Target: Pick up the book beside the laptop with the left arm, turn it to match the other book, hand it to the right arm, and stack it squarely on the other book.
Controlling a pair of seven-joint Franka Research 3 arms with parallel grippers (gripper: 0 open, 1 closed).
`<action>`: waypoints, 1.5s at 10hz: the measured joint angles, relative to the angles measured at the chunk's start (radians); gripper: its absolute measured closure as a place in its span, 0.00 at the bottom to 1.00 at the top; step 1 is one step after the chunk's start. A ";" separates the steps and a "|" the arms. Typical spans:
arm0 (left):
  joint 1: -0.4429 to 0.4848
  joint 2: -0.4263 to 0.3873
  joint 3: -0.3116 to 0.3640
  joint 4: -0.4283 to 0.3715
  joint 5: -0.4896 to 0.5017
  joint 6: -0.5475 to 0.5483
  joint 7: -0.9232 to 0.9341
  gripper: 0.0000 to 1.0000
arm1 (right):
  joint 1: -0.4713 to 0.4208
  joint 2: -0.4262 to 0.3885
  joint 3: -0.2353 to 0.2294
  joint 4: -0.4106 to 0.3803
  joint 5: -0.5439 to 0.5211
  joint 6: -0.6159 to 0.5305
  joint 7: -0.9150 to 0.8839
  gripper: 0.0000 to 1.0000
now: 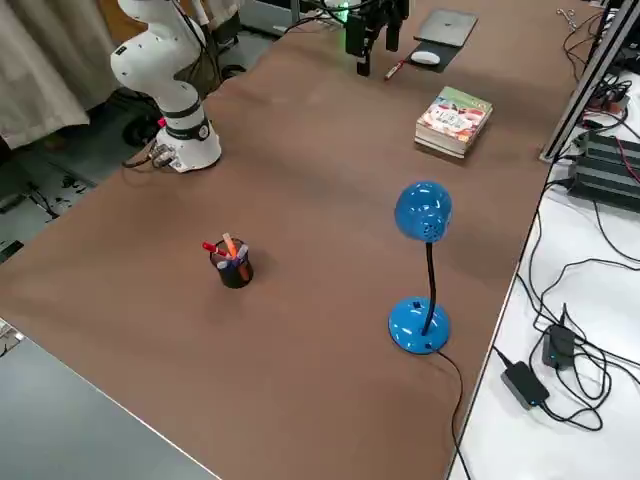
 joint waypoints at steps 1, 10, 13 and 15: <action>0.000 0.000 0.000 0.000 0.000 0.000 0.000 0.00 | 0.000 0.000 0.000 0.000 0.000 0.000 0.000 0.00; 0.000 0.000 0.000 0.000 0.000 0.000 0.000 0.00 | 0.004 0.000 0.015 -0.001 -0.001 0.002 -0.001 0.00; 0.000 0.000 0.000 0.000 0.000 0.000 0.000 0.00 | 0.004 0.000 0.015 -0.004 -0.001 0.017 -0.001 0.00; 0.000 0.002 0.000 0.003 0.000 0.003 0.000 0.00 | 0.003 0.003 0.015 -0.009 -0.002 0.025 -0.001 0.00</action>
